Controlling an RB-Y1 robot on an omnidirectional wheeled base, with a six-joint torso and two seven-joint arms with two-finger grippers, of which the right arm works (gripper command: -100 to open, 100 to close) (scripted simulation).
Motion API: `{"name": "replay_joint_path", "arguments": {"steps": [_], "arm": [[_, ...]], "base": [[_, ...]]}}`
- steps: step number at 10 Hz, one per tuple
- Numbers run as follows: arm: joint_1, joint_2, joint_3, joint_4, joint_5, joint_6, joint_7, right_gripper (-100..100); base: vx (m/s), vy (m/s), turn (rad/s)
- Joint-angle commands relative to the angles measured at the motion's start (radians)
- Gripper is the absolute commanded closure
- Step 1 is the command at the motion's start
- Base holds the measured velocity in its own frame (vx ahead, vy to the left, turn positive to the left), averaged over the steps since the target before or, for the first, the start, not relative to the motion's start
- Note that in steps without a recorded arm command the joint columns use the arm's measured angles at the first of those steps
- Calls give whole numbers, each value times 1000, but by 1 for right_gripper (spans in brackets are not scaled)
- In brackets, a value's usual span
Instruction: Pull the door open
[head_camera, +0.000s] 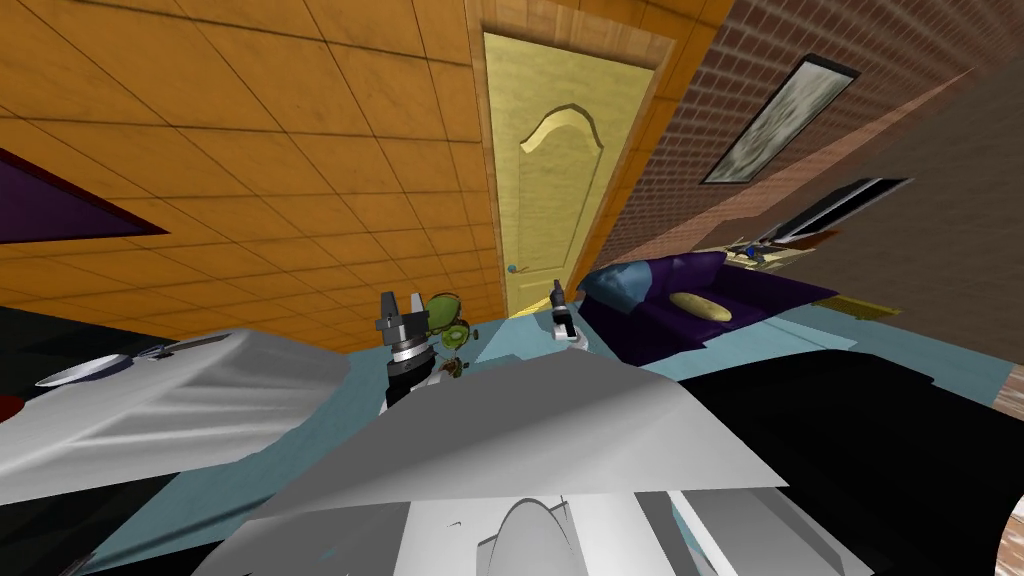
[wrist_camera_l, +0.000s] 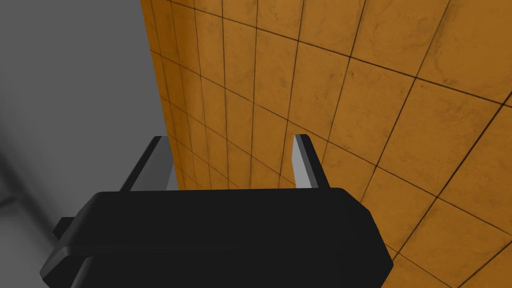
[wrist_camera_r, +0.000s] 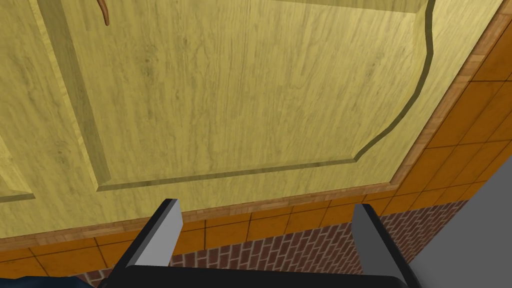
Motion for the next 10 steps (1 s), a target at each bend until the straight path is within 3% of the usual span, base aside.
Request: {"name": "replay_joint_path", "arguments": {"steps": [1, 2, 5, 7, 10], "arm": [[-14, -2, -4, 33, -3, -3, 5, -100], [-35, -3, -10, 66, -8, -6, 13, -100], [-56, -5, -16, 121, -13, -9, 22, -100], [-97, -7, -29, 188, -24, -16, 38, -100], [-117, -8, -35, 249, -29, -19, 46, -100]], "base": [[41, -32, 60], [47, -27, 113], [40, -29, 85], [57, -34, 167], [47, -37, 67]]}}
